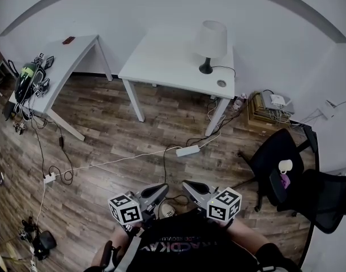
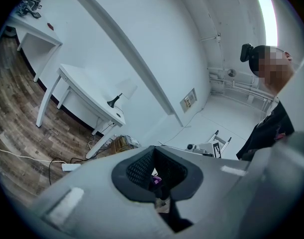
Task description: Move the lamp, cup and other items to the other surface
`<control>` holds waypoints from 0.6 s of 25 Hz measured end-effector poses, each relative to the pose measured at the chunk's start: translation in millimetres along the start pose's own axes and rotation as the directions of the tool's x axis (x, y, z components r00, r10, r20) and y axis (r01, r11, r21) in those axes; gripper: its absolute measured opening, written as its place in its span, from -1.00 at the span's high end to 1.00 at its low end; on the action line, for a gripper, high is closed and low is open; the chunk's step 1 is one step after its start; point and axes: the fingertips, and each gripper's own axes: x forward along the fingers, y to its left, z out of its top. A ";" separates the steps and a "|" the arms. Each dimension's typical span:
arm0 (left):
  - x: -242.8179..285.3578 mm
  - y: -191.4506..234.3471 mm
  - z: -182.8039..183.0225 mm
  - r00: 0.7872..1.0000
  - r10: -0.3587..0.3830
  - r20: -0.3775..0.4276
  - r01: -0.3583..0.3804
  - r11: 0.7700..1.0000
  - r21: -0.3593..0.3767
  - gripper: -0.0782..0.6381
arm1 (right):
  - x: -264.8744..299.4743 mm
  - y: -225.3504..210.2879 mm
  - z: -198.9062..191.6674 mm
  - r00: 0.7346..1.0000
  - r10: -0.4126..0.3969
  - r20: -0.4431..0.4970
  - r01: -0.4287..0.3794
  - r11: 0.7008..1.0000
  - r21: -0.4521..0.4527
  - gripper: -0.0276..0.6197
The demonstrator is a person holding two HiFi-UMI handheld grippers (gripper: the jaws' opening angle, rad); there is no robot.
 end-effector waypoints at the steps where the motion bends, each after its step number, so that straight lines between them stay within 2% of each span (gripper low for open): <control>1: -0.8 0.3 0.4 1.000 0.003 -0.004 -0.003 1.000 0.001 0.78 | 1.2 1.2 -0.2 1.000 0.001 -0.002 -0.001 1.000 -0.002 0.90; 10: 3.8 0.7 0.6 1.000 0.003 -0.010 -0.003 1.000 0.018 0.77 | -1.4 -2.1 0.7 1.000 -0.009 0.008 0.009 1.000 0.005 0.90; 15: 3.0 3.1 2.4 1.000 0.017 -0.008 -0.017 1.000 0.004 0.77 | -3.2 -3.0 4.4 1.000 -0.014 0.021 0.014 1.000 0.015 0.90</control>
